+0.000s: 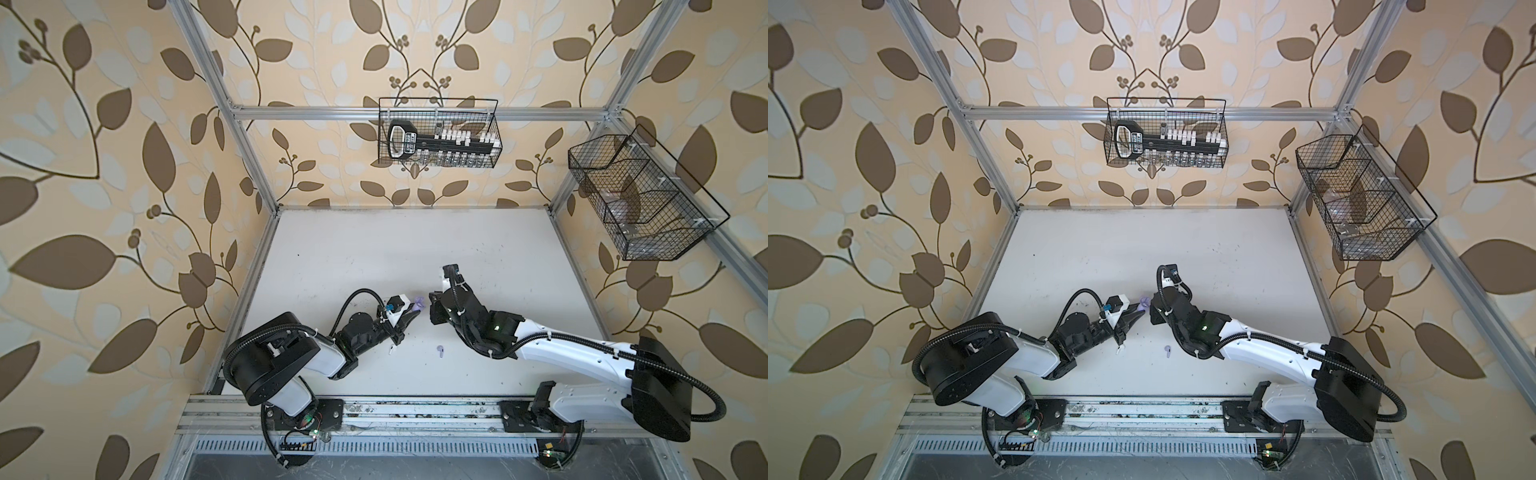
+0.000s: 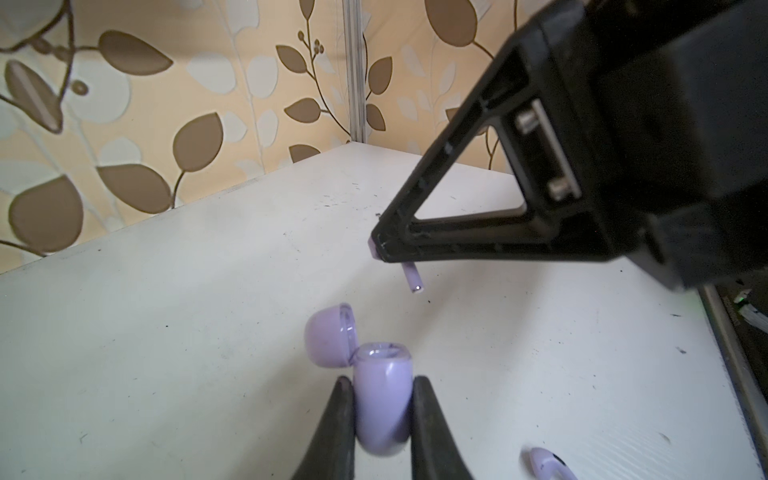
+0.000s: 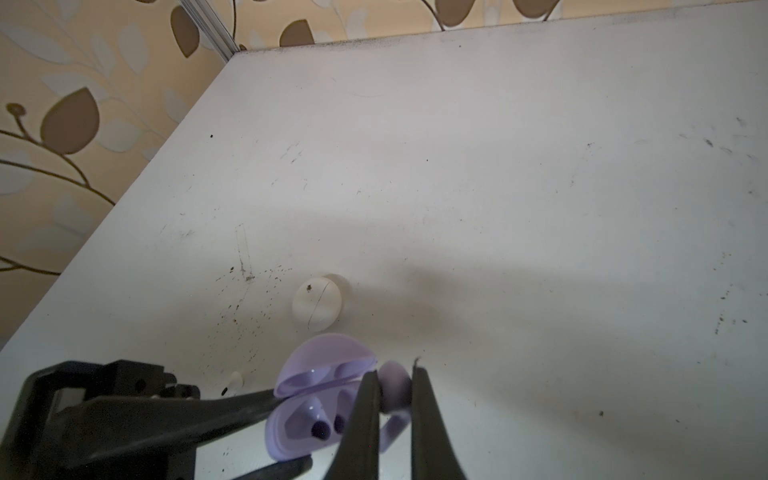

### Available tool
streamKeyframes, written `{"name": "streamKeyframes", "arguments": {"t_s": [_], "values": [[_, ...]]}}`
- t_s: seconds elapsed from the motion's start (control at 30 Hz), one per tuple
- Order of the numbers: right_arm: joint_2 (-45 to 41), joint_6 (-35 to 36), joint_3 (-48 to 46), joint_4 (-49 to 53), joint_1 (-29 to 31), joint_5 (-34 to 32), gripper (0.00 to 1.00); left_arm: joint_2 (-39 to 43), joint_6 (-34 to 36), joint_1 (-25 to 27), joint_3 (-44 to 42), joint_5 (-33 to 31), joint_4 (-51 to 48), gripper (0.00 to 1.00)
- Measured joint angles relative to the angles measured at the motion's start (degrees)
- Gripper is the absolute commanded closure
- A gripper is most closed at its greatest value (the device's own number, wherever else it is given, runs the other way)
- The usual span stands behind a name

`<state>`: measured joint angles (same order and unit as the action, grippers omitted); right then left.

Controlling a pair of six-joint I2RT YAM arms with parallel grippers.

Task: Insert the wireless bluetooth earbuds into the charging case
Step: 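Lift the earbud with the right gripper and carry it to the held case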

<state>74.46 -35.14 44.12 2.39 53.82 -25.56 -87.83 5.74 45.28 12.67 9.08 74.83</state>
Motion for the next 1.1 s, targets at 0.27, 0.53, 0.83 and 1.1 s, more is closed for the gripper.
{"name": "streamKeyframes", "arguments": {"t_s": [0.27, 0.53, 0.83, 1.1], "values": [[3.7, 0.0, 2.8, 0.1, 0.7, 0.2, 0.92, 0.0, 0.0, 0.0, 0.0, 0.0, 0.0, 1.0], [5.2, 0.0, 3.8, 0.6, 1.6, 0.2, 0.92, 0.0, 0.0, 0.0, 0.0, 0.0, -0.6, 1.0], [5.9, -0.1, 3.9, 0.9, 2.1, -0.8, 0.93, 0.0, 0.0, 0.0, 0.0, -0.1, -1.2, 1.0], [5.9, -1.6, 3.9, 1.0, 2.4, -1.9, 0.93, 0.1, 0.0, 0.0, 0.0, -0.1, -1.1, 1.0]]}}
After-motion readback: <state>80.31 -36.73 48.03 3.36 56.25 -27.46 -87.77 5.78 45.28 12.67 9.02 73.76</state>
